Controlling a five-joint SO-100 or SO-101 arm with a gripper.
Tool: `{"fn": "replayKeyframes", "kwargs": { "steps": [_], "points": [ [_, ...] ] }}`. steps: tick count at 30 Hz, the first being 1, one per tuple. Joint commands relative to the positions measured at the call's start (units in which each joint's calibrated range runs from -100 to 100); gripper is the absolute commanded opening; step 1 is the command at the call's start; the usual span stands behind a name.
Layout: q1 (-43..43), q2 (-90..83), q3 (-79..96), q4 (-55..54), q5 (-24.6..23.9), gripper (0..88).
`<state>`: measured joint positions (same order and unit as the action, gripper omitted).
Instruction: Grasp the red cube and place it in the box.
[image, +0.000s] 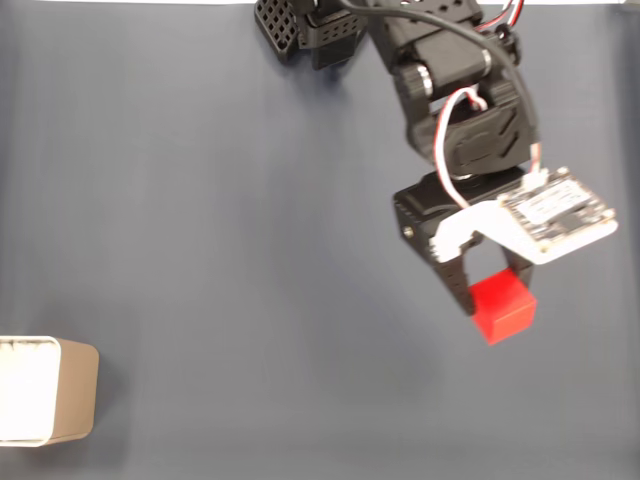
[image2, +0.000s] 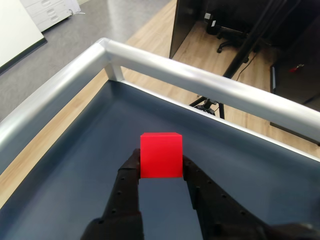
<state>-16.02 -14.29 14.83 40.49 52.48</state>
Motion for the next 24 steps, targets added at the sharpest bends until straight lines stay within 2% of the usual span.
{"fn": "replayKeyframes", "kwargs": {
  "steps": [1, 24],
  "points": [
    [3.24, -2.18, -4.34, -0.33, 0.05, 4.7],
    [22.7, 1.81, -11.27, -4.43, 0.34, 4.7]
  ]
}}
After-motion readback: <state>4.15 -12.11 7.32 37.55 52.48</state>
